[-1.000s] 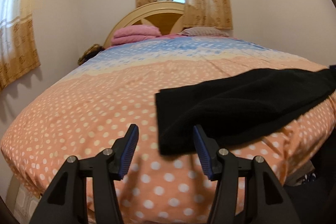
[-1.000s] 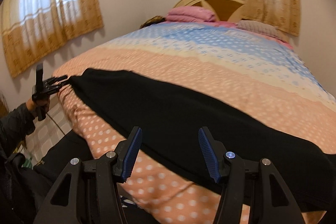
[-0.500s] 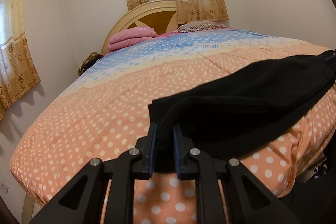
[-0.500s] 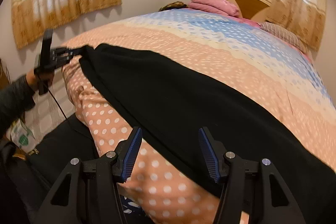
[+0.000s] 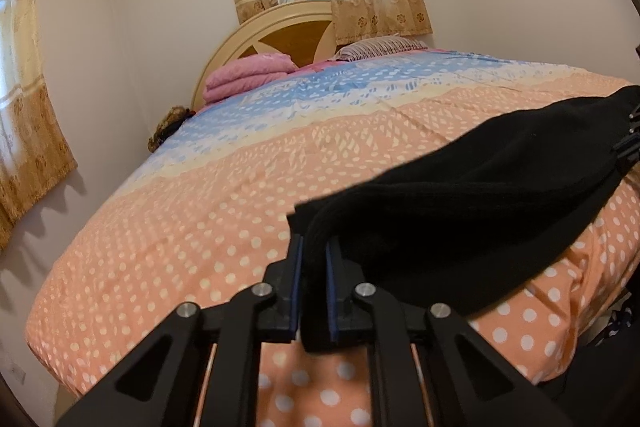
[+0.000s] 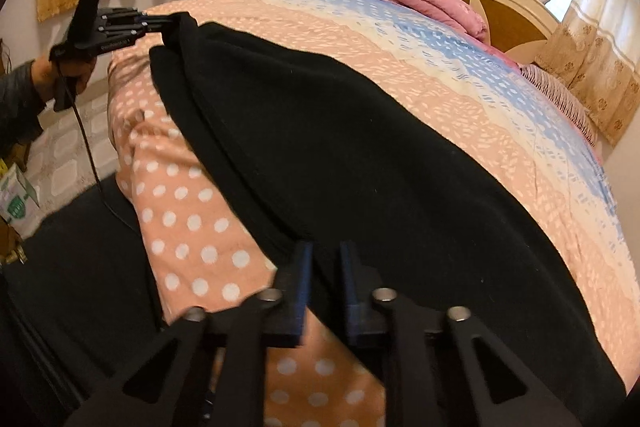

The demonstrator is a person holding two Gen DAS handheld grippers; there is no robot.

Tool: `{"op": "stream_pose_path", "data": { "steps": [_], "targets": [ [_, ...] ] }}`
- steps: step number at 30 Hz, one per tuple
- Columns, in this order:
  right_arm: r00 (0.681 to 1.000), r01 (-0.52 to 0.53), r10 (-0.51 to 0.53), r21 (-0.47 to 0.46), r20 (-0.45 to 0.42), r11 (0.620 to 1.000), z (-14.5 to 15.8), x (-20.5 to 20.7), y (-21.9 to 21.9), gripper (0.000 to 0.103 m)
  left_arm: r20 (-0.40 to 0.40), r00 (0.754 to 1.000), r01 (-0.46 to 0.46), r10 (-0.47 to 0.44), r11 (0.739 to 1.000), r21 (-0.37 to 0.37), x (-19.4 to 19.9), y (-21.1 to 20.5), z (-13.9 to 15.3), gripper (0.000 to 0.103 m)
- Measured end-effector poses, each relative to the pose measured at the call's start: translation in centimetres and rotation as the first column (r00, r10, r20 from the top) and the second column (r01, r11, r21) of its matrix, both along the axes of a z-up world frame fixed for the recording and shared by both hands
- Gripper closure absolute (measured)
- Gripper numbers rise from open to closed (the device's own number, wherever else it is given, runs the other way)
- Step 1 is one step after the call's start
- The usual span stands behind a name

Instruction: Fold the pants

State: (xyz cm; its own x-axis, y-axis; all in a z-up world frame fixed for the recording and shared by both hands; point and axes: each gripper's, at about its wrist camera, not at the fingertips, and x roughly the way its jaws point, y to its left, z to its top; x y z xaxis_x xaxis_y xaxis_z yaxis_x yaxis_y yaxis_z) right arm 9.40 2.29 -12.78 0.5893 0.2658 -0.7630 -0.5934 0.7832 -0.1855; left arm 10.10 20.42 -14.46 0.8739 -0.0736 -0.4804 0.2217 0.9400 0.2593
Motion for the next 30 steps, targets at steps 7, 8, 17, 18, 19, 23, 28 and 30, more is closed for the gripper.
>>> {"op": "stream_pose_path", "data": {
  "steps": [7, 8, 17, 18, 19, 23, 28, 30],
  "targets": [
    [0.999, -0.044, 0.044, 0.047, 0.011, 0.998, 2.1, -1.6, -0.8, 0.1, 0.114, 0.991, 0.062, -0.065, 0.998, 0.032, -0.5, 0.1, 2.2, 0.093],
    [0.999, -0.05, 0.05, 0.027, -0.004, 0.998, 1.3, -1.8, -0.6, 0.1, 0.11, 0.991, 0.07, -0.074, 0.997, 0.046, -0.7, 0.3, 1.6, 0.093],
    [0.997, -0.051, 0.051, 0.002, -0.06, 0.999, -1.0, -1.2, -0.3, 0.099, -0.02, 0.999, -0.029, 0.033, 0.985, 0.171, -2.0, 1.9, -4.3, 0.082],
    [0.997, -0.054, 0.054, 0.0, -0.055, 0.999, -0.9, -1.3, -0.4, 0.098, -0.02, 0.999, -0.037, 0.041, 0.984, 0.173, -2.2, 2.3, -4.3, 0.079],
    [0.997, -0.055, 0.055, 0.001, -0.061, 0.998, -0.9, -1.4, -0.5, 0.096, -0.016, 0.999, -0.047, 0.051, 0.983, 0.18, -2.4, 2.6, -4.1, 0.071],
    [0.997, -0.052, 0.054, 0.03, -0.055, 0.998, -0.4, -2.0, -1.2, 0.079, -0.002, 0.993, -0.117, 0.12, 0.966, 0.229, -3.0, 4.0, -3.6, 0.049],
    [0.997, -0.066, 0.068, 0.042, -0.041, 0.997, -0.2, -3.5, -1.9, 0.07, 0.001, 0.985, -0.17, 0.173, 0.971, 0.17, -3.0, 5.0, -1.9, 0.049],
    [0.998, -0.061, 0.062, 0.048, -0.033, 0.997, 0.1, -3.9, -2.1, 0.07, 0.016, 0.984, -0.176, 0.175, 0.979, 0.107, -3.0, 4.7, -0.5, 0.047]
  ]
}}
